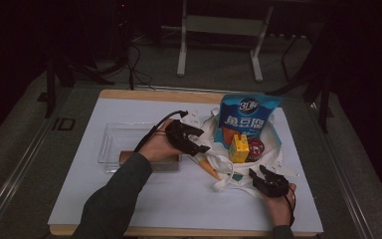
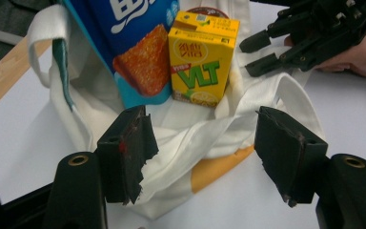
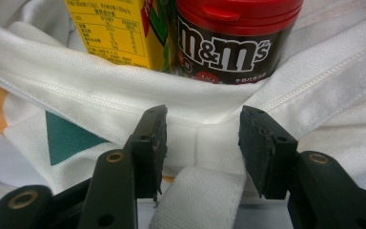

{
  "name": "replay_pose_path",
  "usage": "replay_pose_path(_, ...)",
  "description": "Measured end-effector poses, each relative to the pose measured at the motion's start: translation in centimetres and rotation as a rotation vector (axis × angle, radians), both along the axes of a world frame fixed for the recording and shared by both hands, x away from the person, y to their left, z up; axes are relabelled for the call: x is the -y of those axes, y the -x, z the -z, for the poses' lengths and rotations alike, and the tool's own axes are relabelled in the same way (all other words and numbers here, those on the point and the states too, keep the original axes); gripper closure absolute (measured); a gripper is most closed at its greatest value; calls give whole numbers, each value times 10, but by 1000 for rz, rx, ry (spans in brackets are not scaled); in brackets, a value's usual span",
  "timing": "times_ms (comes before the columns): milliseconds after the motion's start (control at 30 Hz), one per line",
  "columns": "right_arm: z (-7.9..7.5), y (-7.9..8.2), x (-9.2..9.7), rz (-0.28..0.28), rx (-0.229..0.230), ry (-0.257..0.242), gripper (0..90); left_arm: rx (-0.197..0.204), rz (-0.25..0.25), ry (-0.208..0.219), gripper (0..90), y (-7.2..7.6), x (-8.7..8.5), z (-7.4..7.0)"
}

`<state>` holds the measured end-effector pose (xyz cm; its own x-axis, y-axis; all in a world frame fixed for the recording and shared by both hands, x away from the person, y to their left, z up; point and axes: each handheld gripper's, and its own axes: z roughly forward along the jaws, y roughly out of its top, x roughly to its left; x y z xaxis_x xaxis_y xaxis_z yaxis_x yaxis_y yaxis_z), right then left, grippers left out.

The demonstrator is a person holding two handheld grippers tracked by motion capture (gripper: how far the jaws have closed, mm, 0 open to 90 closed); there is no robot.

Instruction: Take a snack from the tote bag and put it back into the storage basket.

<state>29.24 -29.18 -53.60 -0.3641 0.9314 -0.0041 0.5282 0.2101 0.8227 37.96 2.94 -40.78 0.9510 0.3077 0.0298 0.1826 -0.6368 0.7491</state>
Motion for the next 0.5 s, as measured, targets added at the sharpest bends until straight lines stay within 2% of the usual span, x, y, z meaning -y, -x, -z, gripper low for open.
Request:
replay_pose_path(133, 0, 0, 0, -1, 0, -2, 525, 9, -5, -8, 369, 0, 6, 2)
replay_pose_path(500, 0, 0, 0, -1, 0, -3, 525, 26, -17, 10, 370, -3, 23, 4)
